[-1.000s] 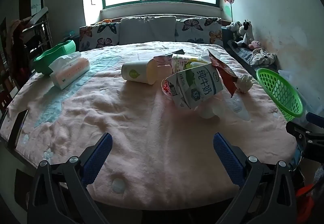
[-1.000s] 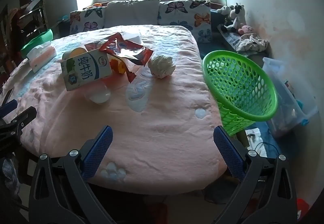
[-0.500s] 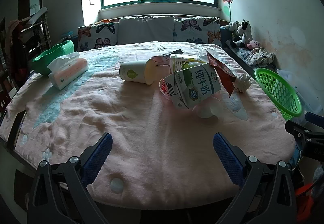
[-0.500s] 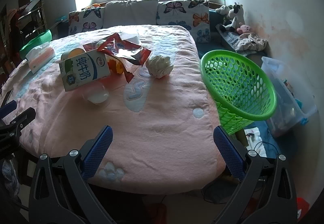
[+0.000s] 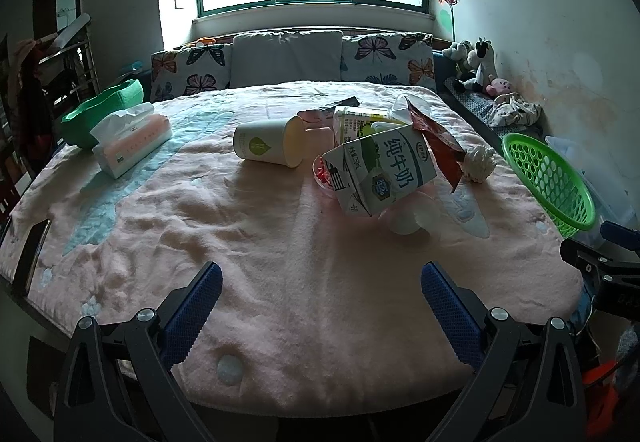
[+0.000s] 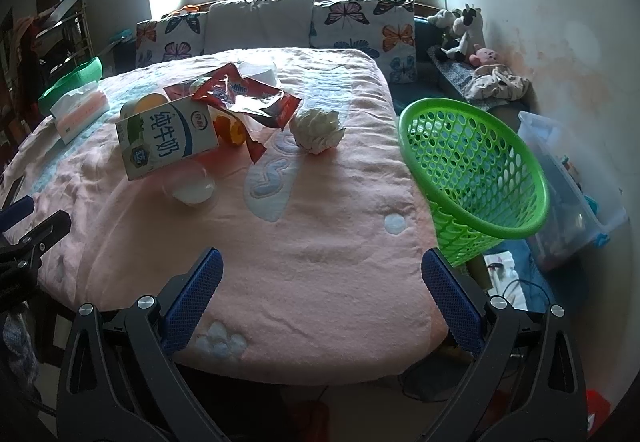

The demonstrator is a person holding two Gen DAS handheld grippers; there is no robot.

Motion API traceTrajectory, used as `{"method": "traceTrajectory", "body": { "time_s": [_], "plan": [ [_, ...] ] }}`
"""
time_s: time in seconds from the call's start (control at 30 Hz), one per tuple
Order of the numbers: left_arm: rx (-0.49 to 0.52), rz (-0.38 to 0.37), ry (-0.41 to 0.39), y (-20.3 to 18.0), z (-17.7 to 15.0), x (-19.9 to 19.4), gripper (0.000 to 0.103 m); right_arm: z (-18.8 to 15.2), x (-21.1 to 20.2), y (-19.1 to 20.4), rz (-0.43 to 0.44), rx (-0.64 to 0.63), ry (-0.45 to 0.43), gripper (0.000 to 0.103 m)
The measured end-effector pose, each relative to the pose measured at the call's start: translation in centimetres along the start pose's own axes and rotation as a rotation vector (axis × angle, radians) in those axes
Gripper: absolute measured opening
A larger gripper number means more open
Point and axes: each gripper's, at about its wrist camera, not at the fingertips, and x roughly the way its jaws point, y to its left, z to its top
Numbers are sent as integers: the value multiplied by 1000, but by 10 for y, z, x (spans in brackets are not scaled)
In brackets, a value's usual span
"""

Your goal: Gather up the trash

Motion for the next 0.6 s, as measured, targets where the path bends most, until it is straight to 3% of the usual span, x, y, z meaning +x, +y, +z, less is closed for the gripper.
{"method": "traceTrajectory", "body": {
  "time_s": [0.6],
  "plan": [
    [4, -1, 7, 0, 2, 5, 97, 3, 9, 2, 4, 1, 14, 99]
  ]
}}
